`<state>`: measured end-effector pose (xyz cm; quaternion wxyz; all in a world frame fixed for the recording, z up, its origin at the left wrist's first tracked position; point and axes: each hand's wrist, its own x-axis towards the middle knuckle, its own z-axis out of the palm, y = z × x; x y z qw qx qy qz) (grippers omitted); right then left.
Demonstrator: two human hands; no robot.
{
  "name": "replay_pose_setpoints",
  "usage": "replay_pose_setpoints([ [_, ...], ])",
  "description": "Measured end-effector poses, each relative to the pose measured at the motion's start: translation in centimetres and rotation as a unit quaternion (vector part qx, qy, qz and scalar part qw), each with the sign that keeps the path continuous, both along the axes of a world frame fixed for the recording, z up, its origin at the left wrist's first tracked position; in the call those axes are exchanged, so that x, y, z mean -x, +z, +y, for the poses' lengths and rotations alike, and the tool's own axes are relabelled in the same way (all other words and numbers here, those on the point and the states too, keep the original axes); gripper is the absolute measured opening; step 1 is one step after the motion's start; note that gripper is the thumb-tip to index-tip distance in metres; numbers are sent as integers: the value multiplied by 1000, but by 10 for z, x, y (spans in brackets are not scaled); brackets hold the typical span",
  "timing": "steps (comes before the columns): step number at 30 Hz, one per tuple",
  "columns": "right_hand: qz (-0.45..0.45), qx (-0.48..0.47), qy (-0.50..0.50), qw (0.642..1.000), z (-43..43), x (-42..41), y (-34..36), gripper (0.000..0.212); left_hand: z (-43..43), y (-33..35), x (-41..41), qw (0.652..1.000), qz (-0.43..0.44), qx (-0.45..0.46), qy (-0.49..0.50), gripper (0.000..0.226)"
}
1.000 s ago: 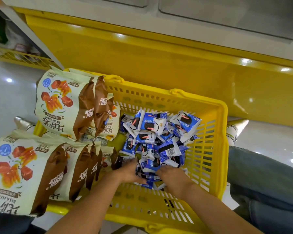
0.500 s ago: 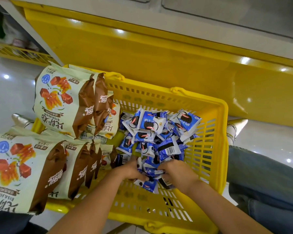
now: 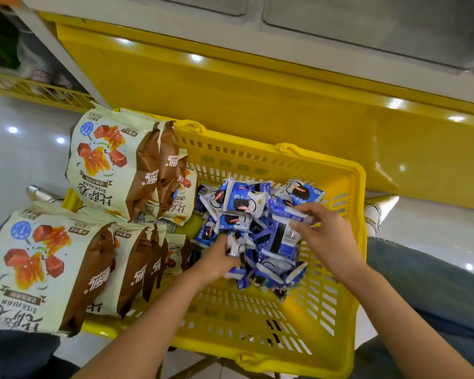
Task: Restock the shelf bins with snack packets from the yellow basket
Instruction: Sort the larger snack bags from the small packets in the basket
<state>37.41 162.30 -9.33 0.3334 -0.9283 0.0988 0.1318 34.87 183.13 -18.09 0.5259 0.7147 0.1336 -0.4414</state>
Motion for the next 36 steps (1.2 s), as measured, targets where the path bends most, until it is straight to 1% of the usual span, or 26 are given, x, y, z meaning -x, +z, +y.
replay_pose_setpoints([
  [2,-47,2,-17,999,-4,-4,2,20,-6,6,-5,994,-84,-9,66,21],
  [4,-59,6,-15,998,-5,-6,0,20,-14,10,-8,988,-137,-20,61,29],
  [6,-9,17,9,1000,-5,-4,-5,21,-23,13,-8,991,-135,-12,4,42],
  [8,82,60,68,992,-4,-1,-11,22,-27,12,-7,989,-130,-15,-68,51],
  [9,123,98,107,982,-4,0,-14,24,-26,12,-7,983,-155,-34,-92,50],
  [10,149,134,135,970,-4,2,-17,27,-24,13,-9,975,-194,-58,-94,47],
  [11,156,157,146,964,-3,3,-18,29,-21,13,-12,965,-238,-84,-74,44],
  [12,144,163,143,965,-1,3,-18,30,-16,13,-16,954,-275,-112,-41,41],
  [13,106,155,135,973,2,2,-17,30,-11,12,-22,942,-305,-142,-1,40],
  [15,-23,142,148,978,9,-2,-15,32,-3,9,-37,923,-328,-190,62,45],
  [17,-153,166,167,960,16,-11,-14,33,1,4,-55,926,-302,-214,79,51],
  [18,-181,187,168,951,19,-18,-15,33,2,1,-63,933,-278,-215,74,53],
  [19,-167,209,167,949,20,-25,-16,35,2,-3,-69,944,-247,-208,67,55],
  [22,-22,254,136,957,19,-41,-27,49,1,-13,-82,974,-153,-146,76,54],
  [23,-2,274,134,952,19,-43,-31,51,0,-15,-84,977,-140,-135,85,53],
  [25,5,305,140,942,18,-45,-36,53,-1,-18,-87,978,-130,-136,89,52],
  [28,31,312,139,939,17,-43,-42,54,-2,-20,-83,980,-122,-133,81,51],
  [29,42,303,133,943,16,-42,-45,54,-2,-20,-81,981,-123,-122,91,48],
  [30,50,274,119,953,14,-40,-48,54,-2,-19,-79,981,-120,-104,112,44],
  [32,62,160,76,982,13,-38,-50,55,-3,-14,-76,980,-100,-55,165,35],
  [33,63,102,56,991,13,-37,-50,55,-5,-11,-74,978,-97,-37,181,33],
  [34,60,64,43,995,13,-36,-49,54,-6,-7,-71,977,-102,-26,186,33],
  [36,60,34,43,997,13,-31,-46,53,-11,-1,-62,975,-120,-16,185,35],
])
